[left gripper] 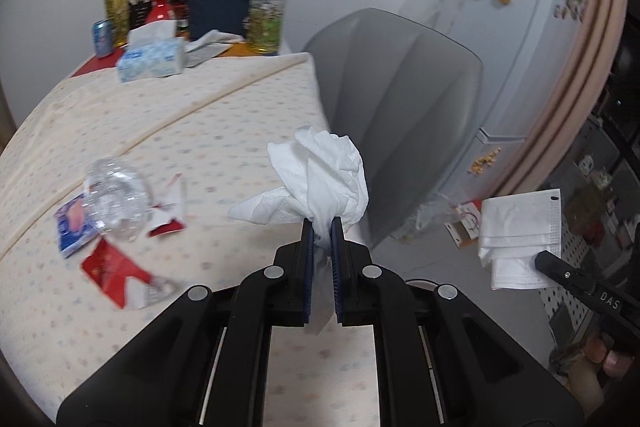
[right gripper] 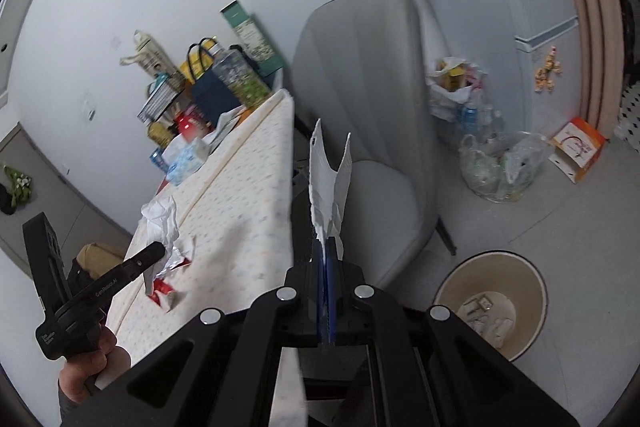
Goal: Collect trash
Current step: 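Carry the tissue and white paper toward the floor bin with both grippers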
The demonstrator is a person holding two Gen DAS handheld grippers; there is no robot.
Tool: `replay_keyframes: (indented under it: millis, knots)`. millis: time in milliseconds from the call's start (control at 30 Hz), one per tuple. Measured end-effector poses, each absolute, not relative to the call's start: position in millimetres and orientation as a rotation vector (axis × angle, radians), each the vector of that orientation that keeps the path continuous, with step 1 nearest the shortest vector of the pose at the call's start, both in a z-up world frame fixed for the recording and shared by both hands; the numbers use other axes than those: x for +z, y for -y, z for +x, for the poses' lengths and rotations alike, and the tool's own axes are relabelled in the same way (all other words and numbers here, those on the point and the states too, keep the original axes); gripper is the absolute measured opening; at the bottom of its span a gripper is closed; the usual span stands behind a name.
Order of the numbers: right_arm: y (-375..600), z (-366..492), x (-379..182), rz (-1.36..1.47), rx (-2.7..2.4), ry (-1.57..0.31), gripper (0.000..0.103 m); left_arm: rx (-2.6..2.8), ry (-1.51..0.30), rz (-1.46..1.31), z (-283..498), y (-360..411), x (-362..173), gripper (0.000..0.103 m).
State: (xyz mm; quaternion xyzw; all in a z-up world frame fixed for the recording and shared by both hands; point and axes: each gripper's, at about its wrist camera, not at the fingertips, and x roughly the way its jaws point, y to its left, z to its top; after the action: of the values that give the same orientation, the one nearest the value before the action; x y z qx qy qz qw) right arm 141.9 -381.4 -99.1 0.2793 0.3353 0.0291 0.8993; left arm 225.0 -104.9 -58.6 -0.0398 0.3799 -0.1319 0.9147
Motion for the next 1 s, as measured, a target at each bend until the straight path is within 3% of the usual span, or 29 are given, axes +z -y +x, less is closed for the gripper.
replay_keyframes:
  millis: [500,833,967,1000]
  knots:
    - [475,116,-152,0.683,-0.092,-0.734,0.003,-0.458,-0.864,0.056,235,238,-90,0.009]
    - [504,114,-191,0.756,-0.125,-0.778,0.003,-0.508,-0.942,0.106,243,284,-118,0.009]
    - [510,120,-209,0.789,-0.125,-0.808,0.008,-0.51,-0.966,0.116,245,296,-129,0.009]
    - [512,122,-215,0.808,-0.12,-0.825,0.021,-0.511,-0.976,0.114,246,298,-132,0.009]
